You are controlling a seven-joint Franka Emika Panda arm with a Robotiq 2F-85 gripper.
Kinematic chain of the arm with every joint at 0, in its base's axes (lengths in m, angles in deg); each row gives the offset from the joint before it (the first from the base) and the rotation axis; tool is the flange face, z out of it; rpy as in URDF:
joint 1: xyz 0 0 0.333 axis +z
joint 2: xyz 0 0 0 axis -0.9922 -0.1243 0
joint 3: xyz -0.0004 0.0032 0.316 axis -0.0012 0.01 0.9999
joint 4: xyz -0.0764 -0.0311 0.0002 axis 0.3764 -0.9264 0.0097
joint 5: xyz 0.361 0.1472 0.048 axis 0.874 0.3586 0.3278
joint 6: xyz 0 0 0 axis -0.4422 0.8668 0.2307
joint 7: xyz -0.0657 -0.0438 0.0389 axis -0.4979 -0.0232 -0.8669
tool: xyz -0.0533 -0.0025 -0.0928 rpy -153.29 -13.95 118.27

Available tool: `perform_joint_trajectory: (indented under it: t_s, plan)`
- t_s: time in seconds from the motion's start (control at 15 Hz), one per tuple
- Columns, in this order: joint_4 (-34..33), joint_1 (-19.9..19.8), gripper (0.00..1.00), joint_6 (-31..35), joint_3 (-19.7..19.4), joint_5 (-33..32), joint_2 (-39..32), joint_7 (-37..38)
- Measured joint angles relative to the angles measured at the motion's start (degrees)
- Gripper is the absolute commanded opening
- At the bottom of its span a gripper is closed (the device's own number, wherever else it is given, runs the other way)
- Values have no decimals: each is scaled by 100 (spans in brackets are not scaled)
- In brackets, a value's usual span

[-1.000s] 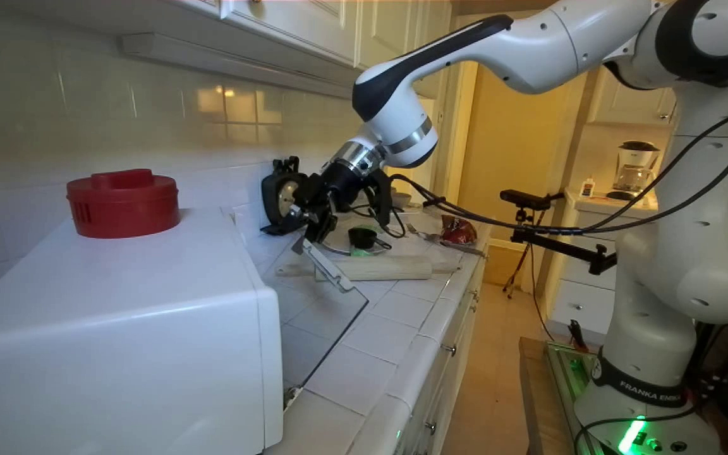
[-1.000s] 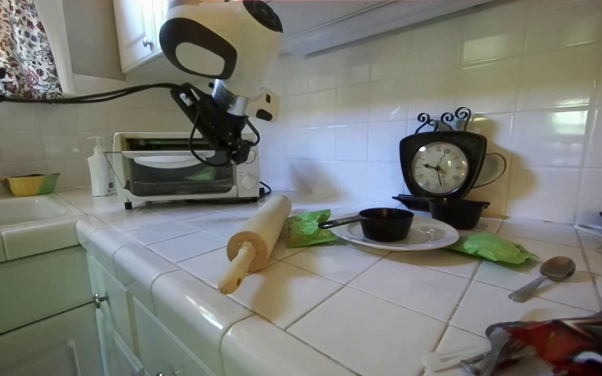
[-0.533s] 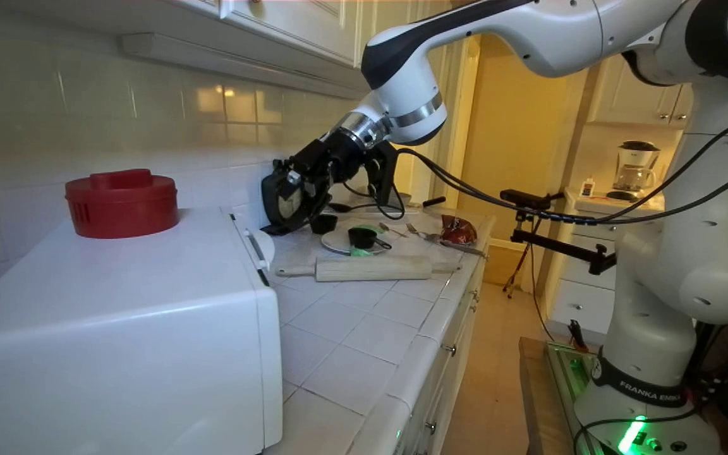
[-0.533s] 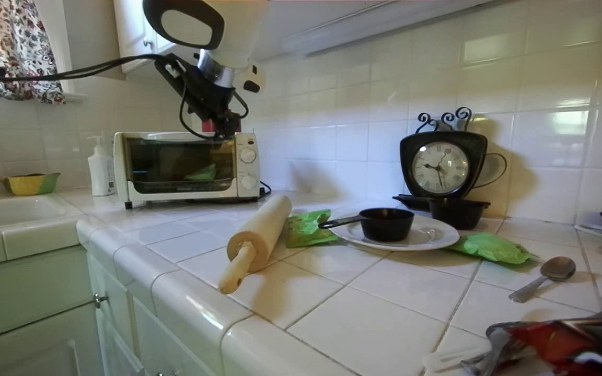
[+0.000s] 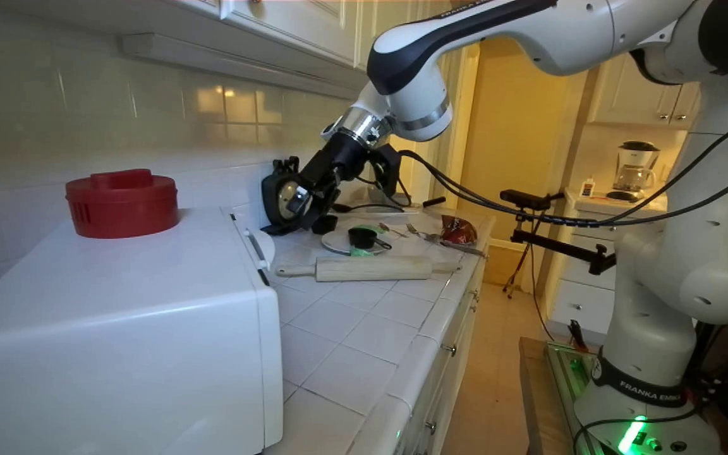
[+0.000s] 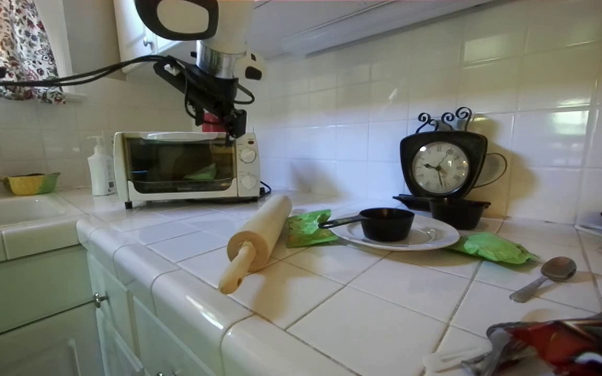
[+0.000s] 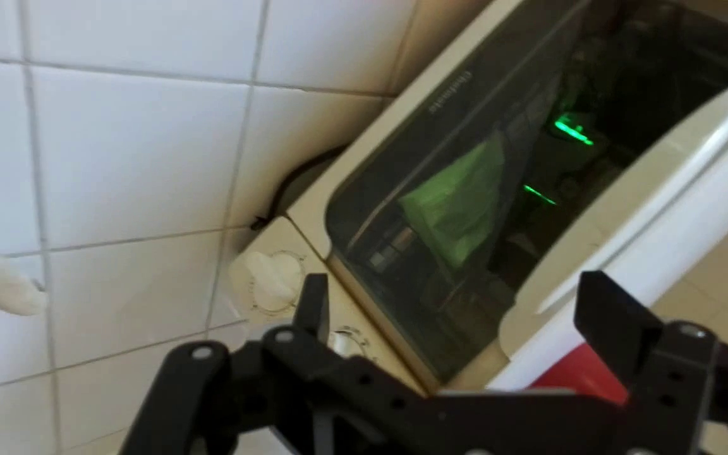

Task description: Close the open oven door

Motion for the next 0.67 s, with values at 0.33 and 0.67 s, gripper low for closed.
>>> perform_joint_trajectory:
  t_s: [0.33,0.67]
  plan:
    - [1165,-90,100,405,4,-1994,992,1516]
    - [1866,-455,100,-663,49,-3927,2468,3279]
